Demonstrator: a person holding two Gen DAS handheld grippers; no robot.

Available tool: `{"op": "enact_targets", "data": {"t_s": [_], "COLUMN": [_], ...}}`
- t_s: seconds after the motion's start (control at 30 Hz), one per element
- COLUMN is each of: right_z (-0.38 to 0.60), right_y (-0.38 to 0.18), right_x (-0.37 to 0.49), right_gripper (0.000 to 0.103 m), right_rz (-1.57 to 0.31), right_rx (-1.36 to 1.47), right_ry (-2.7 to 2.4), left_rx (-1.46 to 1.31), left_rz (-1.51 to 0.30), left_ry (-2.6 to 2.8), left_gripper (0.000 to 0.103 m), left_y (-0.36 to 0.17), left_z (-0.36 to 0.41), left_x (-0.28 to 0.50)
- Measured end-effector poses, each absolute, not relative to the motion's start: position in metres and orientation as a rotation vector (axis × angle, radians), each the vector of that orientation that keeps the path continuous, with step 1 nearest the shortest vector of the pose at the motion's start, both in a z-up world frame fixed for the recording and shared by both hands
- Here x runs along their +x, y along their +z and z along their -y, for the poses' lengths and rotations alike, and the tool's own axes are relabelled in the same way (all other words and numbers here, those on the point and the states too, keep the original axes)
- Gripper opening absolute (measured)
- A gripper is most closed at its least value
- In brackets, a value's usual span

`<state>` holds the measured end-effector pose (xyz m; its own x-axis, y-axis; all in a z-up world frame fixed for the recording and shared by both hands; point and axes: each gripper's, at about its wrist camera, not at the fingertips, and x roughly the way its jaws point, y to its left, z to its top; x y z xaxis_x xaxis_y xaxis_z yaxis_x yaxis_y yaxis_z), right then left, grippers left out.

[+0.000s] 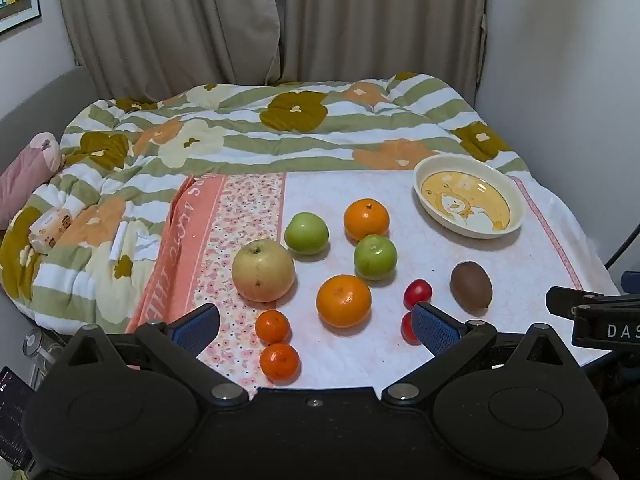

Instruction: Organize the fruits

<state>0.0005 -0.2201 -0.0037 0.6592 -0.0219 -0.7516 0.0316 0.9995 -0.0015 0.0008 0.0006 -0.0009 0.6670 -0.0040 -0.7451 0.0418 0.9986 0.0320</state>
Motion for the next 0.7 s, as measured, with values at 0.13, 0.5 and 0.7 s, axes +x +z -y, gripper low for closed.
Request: {"op": "enact_targets", "data": {"t_s": [0.13,0.5,0.7], "right_z": [0.221,0.221,0.22], "right_y": [-0.004,-0.004,-0.001], "right_x": [0.001,0.0,-0.001], "right_gripper": [0.103,0.103,0.103], "right_rz": [-0.856,-0.85,-0.849], "right_rx": [0.013,0.012,0.014], "right_ry": [-0.031,-0.029,-0.026], "left_rx": [0.046,0.076,0.075], "left_rz": [-0.848,-0.817,-0.812], "left_ry": [-0.025,-0.02,-0.023], "left_gripper": [0.103,0.103,0.103], "left_y": [-0.001,0.002,0.004], "left_z": [-0.005,0.002,0.002], "left_x": [0.002,0.001,0.0]}}
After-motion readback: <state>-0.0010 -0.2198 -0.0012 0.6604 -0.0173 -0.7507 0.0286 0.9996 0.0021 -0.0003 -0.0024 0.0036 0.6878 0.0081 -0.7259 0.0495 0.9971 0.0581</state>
